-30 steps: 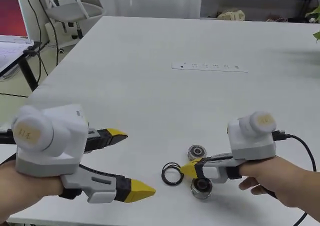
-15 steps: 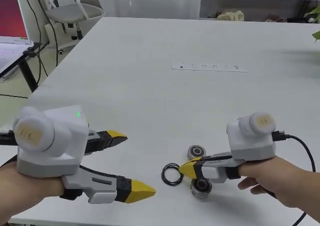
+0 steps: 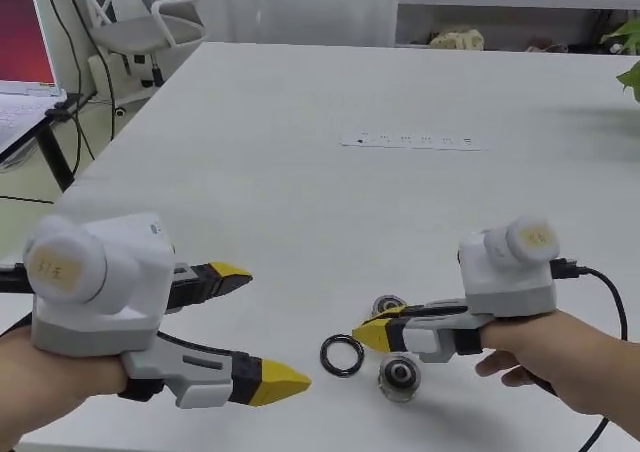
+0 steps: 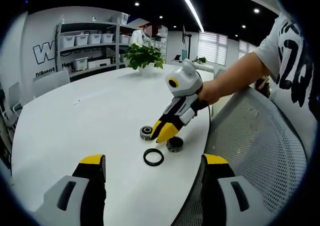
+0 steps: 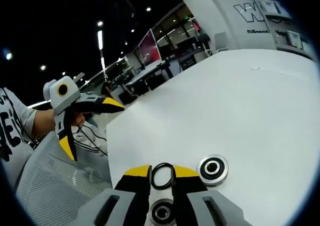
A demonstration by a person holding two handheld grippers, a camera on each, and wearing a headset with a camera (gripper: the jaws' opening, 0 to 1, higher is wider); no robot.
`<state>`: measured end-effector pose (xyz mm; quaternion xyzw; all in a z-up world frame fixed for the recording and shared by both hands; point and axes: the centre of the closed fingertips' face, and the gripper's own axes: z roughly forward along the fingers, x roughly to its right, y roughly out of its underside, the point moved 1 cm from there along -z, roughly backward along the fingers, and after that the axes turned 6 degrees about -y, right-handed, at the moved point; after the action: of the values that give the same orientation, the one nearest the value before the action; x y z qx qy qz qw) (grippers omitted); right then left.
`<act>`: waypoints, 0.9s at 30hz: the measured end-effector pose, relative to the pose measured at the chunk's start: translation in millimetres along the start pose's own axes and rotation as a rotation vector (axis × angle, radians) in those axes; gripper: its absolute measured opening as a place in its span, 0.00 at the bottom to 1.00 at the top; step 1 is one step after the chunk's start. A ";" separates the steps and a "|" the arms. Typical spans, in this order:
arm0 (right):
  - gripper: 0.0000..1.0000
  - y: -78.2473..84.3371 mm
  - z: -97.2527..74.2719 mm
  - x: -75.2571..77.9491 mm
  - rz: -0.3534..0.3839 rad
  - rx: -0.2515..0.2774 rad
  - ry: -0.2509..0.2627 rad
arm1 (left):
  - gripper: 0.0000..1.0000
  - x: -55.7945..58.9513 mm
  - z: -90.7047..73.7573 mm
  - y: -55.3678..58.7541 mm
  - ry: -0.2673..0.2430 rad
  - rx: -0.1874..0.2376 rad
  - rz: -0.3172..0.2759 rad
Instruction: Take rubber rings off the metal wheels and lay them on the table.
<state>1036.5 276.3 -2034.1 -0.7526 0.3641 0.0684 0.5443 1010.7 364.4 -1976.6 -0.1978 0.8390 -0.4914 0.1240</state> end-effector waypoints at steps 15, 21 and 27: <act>0.25 -18.5 -32.7 -11.7 -0.062 0.061 0.025 | 0.76 1.6 -3.0 -6.9 -0.009 0.005 -0.004; 0.32 -20.6 -50.3 -15.8 -0.131 0.055 0.049 | 0.76 2.1 -4.2 -7.7 -0.016 0.002 -0.007; 0.41 -19.3 -66.1 -19.5 -0.228 0.030 0.081 | 0.76 1.9 -5.4 -9.6 -0.019 0.005 -0.005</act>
<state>1015.0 230.7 -1983.3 -0.7830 0.2989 -0.0299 0.5447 1008.9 363.5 -1965.6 -0.2041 0.8360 -0.4921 0.1311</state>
